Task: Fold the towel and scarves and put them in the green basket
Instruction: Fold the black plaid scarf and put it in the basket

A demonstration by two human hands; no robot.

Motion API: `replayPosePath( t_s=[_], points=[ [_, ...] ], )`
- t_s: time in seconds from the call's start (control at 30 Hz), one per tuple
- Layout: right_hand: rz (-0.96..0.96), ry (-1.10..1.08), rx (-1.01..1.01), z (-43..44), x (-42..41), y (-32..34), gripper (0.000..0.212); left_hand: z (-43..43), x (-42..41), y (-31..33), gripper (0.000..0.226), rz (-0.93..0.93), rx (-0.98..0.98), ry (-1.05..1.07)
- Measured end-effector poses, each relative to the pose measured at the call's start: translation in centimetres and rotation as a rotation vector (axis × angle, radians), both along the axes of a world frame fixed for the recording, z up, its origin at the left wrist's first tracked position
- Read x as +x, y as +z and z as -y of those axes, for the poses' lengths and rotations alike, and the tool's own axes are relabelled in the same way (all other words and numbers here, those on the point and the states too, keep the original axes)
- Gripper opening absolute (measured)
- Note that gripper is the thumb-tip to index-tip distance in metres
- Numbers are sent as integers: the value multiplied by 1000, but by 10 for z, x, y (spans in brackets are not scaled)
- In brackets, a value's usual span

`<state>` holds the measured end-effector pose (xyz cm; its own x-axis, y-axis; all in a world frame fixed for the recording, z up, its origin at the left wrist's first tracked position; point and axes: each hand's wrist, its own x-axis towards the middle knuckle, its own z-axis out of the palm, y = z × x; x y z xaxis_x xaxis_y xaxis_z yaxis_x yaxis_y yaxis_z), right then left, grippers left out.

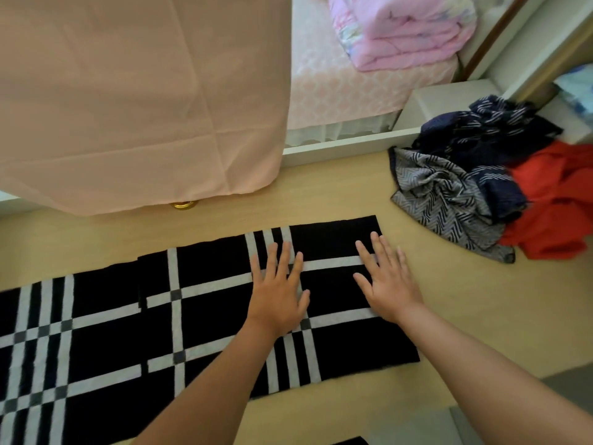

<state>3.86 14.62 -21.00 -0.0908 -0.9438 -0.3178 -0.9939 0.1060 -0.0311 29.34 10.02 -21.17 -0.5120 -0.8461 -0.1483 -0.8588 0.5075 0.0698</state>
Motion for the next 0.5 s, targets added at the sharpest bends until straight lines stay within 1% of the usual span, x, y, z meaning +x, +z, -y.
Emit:
replayPosePath(
  t_s=[0.07, 0.13, 0.2, 0.23, 0.3, 0.4, 0.43, 0.5],
  points=[
    [-44, 7, -10, 4, -14, 0, 74, -7, -22, 6, 71, -43, -19, -83],
    [-59, -37, -103, 2, -20, 3, 73, -19, -44, 5, 71, -107, 20, -199],
    [8, -87, -220, -9, -20, 4, 66, -30, -63, 0, 74, -105, 68, -249],
    [54, -89, -242, -18, -17, 4, 64, -34, -70, -2, 75, -90, 77, -247],
    [109, -49, -212, -40, -14, -1, 63, -36, -79, -5, 77, -64, 79, -218],
    [66, 6, -137, -61, -37, -11, 65, -32, -93, -3, 77, -85, 49, -221],
    [37, 12, -131, -63, -48, -12, 65, -29, -100, 0, 73, -103, 37, -226],
    [-2, 26, -125, -62, -70, -10, 64, -19, -119, 10, 57, -137, -20, -222]
  ],
)
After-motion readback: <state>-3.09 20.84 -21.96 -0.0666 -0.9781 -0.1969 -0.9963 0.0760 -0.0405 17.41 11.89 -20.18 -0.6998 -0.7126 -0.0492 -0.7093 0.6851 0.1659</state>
